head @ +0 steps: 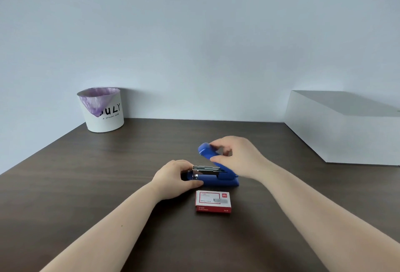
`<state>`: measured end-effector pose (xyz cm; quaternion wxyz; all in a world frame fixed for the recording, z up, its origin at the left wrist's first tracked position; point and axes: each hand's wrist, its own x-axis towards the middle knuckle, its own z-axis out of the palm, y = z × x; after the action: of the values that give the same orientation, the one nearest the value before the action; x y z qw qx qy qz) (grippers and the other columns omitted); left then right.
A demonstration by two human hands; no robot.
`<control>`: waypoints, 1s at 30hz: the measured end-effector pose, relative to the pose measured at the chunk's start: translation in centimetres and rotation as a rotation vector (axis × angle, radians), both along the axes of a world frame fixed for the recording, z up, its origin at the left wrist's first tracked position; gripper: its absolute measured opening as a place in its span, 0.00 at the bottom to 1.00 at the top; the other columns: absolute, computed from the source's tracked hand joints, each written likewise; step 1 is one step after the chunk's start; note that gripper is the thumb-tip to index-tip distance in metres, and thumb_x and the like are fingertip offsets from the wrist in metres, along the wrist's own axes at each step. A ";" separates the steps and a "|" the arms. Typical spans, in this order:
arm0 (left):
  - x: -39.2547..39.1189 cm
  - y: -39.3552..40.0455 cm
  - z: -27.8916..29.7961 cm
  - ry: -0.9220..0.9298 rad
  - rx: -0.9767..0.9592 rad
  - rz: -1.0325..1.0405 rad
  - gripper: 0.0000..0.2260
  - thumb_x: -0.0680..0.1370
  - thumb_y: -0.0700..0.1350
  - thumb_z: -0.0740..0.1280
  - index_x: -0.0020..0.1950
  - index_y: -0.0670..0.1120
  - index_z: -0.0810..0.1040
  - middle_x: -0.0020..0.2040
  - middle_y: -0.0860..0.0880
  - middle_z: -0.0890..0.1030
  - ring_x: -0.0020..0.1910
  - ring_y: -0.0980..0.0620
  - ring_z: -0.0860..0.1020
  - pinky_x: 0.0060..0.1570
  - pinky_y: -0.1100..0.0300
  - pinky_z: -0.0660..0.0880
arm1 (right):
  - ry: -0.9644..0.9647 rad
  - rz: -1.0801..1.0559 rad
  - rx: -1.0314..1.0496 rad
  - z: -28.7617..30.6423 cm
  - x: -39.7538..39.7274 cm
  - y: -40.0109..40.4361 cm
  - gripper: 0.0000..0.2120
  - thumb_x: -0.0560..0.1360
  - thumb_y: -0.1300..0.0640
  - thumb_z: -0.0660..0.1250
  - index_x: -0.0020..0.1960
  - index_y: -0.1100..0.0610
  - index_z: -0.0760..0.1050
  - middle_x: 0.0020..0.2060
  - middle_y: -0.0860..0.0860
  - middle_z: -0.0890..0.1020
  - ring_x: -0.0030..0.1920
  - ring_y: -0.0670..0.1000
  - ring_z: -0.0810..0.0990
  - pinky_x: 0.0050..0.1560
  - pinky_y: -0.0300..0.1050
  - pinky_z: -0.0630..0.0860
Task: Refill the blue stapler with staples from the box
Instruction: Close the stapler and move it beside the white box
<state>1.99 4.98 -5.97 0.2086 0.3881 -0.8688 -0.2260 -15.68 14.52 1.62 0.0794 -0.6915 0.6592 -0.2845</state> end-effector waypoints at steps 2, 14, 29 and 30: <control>-0.1 0.2 0.1 -0.002 -0.006 0.000 0.07 0.68 0.58 0.71 0.42 0.58 0.77 0.42 0.59 0.78 0.48 0.54 0.75 0.51 0.53 0.75 | 0.083 0.032 0.036 -1.1 0.5 -0.6 0.13 0.74 0.55 0.68 0.58 0.53 0.79 0.47 0.47 0.79 0.44 0.48 0.74 0.47 0.41 0.69; 0.5 0.0 0.3 0.057 0.147 -0.041 0.19 0.67 0.53 0.73 0.58 0.56 0.77 0.52 0.56 0.82 0.54 0.56 0.77 0.57 0.57 0.74 | 0.154 -0.029 0.166 -3.7 -2.5 -0.9 0.18 0.72 0.46 0.68 0.60 0.48 0.77 0.52 0.48 0.82 0.49 0.48 0.76 0.52 0.47 0.75; -1.7 -1.6 1.4 0.285 0.163 0.359 0.12 0.78 0.49 0.61 0.41 0.45 0.79 0.36 0.49 0.80 0.37 0.50 0.76 0.43 0.55 0.74 | 0.099 -0.092 0.106 -4.4 -3.5 -0.4 0.14 0.73 0.47 0.67 0.55 0.53 0.79 0.49 0.50 0.82 0.46 0.52 0.77 0.49 0.48 0.75; -2.2 -2.1 1.5 0.267 0.141 0.360 0.12 0.78 0.50 0.61 0.40 0.45 0.79 0.35 0.49 0.80 0.36 0.50 0.76 0.42 0.55 0.74 | 0.095 -0.101 0.100 -4.3 -3.7 -0.6 0.14 0.73 0.47 0.67 0.55 0.53 0.79 0.48 0.50 0.82 0.47 0.52 0.77 0.49 0.49 0.75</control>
<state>-0.25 2.92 -4.45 0.3309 0.5173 -0.7323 -0.2943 -19.39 13.89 -2.71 0.0678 -0.6654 0.7096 -0.2218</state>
